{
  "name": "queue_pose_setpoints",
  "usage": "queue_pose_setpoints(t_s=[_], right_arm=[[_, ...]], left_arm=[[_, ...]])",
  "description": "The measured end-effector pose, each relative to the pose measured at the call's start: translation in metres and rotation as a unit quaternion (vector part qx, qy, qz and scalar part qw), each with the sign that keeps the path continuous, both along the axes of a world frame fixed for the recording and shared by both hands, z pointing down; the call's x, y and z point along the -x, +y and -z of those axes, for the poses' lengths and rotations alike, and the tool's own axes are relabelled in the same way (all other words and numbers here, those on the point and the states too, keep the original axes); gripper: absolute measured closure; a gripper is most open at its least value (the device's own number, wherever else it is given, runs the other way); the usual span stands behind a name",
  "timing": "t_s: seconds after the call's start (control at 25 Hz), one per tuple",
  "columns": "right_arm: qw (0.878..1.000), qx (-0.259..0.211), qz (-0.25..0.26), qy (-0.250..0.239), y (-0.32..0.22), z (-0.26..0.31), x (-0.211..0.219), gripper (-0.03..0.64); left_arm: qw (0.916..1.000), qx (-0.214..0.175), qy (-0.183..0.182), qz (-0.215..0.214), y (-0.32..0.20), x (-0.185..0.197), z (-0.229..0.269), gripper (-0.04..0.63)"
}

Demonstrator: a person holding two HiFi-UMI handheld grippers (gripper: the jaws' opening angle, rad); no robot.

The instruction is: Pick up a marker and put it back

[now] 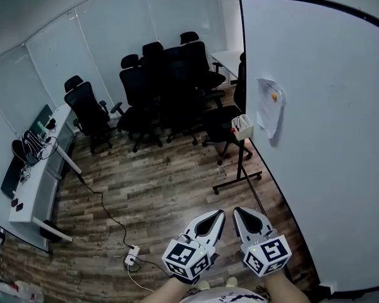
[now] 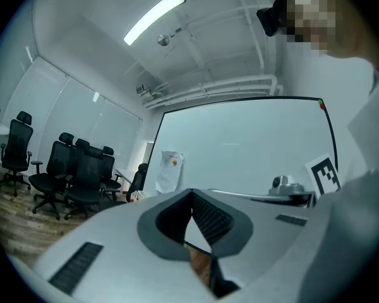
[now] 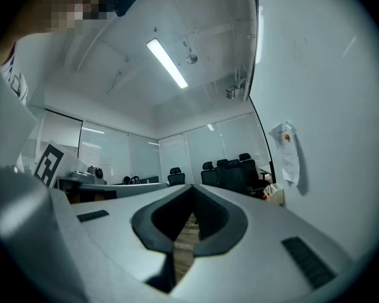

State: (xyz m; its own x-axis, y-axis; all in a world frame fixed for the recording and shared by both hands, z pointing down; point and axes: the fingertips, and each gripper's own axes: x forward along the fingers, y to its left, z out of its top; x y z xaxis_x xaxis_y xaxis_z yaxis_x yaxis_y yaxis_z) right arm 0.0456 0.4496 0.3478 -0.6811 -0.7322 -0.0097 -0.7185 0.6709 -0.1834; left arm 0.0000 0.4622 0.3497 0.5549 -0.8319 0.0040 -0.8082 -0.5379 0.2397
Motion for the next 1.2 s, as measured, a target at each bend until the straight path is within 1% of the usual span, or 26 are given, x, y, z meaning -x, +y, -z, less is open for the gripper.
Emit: queue_pose_setpoints(t_s=[0.32, 0.52, 0.64, 0.8, 1.0, 1.08, 1.2], right_arm=[[1.0, 0.001, 0.009, -0.003, -0.012, -0.006, -0.02, 0.605], [1.0, 0.011, 0.009, -0.009, -0.032, -0.014, -0.026, 0.606], [1.0, 0.012, 0.005, -0.01, -0.049, -0.015, -0.024, 0.606], [1.0, 0.015, -0.003, -0.006, -0.086, -0.023, -0.014, 0.606], [1.0, 0.012, -0.011, 0.005, -0.144, -0.024, 0.017, 0.606], [1.0, 0.016, -0.016, -0.001, -0.169, -0.022, 0.03, 0.606], [0.999, 0.036, -0.021, -0.028, -0.207, -0.018, 0.048, 0.606]], left_arm=[[0.9998, -0.005, -0.003, 0.021, -0.013, -0.014, 0.002, 0.584], [0.9997, 0.005, -0.011, 0.022, -0.032, -0.021, -0.008, 0.584], [0.9997, 0.004, -0.015, 0.02, -0.05, -0.018, -0.01, 0.584], [0.9998, 0.0, -0.018, 0.012, -0.088, -0.009, -0.018, 0.584], [0.9998, -0.007, -0.018, -0.005, -0.15, 0.017, -0.021, 0.584], [0.9997, -0.008, -0.018, -0.017, -0.175, 0.028, -0.02, 0.584], [0.9992, -0.01, -0.015, -0.036, -0.213, 0.046, -0.018, 0.584]])
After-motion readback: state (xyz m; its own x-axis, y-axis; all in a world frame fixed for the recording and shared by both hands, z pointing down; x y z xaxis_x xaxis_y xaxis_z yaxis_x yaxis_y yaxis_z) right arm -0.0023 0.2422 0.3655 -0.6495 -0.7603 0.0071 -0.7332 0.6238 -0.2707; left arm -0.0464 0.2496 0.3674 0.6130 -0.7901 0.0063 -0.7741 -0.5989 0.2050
